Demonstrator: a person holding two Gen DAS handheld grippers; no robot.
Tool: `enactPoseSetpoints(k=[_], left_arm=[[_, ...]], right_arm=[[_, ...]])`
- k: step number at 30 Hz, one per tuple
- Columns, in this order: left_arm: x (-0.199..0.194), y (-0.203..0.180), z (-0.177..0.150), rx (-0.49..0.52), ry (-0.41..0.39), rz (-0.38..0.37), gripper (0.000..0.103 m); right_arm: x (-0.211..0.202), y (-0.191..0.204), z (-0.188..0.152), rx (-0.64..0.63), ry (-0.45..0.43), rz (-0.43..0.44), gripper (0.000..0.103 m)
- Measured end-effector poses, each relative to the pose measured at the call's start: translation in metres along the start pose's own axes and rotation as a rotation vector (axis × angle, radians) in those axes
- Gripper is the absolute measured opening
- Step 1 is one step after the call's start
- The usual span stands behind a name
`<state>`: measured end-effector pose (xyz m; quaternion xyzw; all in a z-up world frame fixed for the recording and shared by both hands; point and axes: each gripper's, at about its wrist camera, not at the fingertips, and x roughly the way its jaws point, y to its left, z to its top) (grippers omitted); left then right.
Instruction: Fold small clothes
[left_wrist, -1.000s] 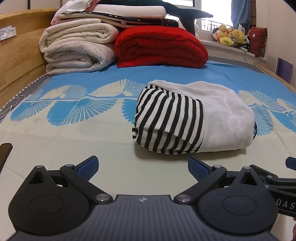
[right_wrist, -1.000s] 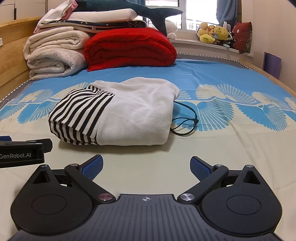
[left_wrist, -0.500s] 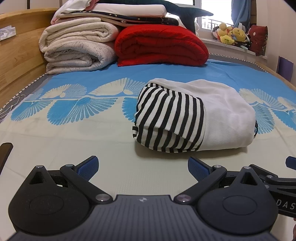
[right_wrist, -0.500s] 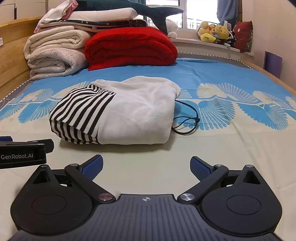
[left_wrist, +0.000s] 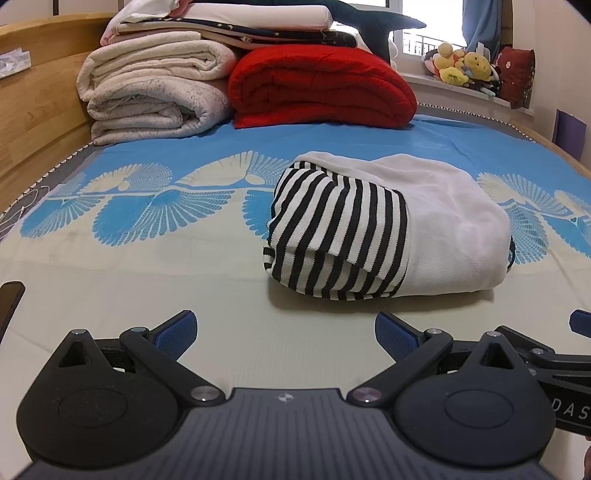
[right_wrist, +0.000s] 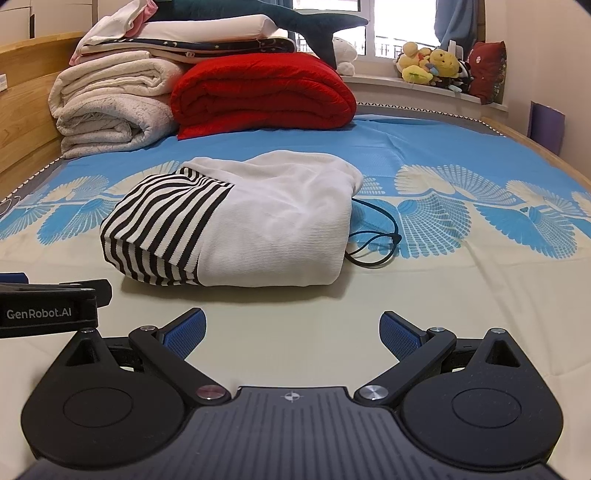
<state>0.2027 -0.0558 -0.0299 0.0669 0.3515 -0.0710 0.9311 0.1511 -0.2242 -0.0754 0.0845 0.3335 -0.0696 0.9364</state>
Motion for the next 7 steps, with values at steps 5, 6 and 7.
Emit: enactPoseSetpoints(k=[5, 6, 7], left_arm=[[-0.0021, -0.0023, -0.0015, 0.023, -0.015, 0.014, 0.103], [-0.0021, -0.0029, -0.0017, 0.027, -0.016, 0.017, 0.103], [-0.0019, -0.0031, -0.0018, 0.029, -0.014, 0.02, 0.103]], right_arm=[[0.0008, 0.0005, -0.0001, -0.001, 0.005, 0.001, 0.1], [0.0008, 0.0008, 0.0, -0.001, 0.005, 0.002, 0.1], [0.0004, 0.0012, -0.0001, -0.001, 0.004, 0.003, 0.1]])
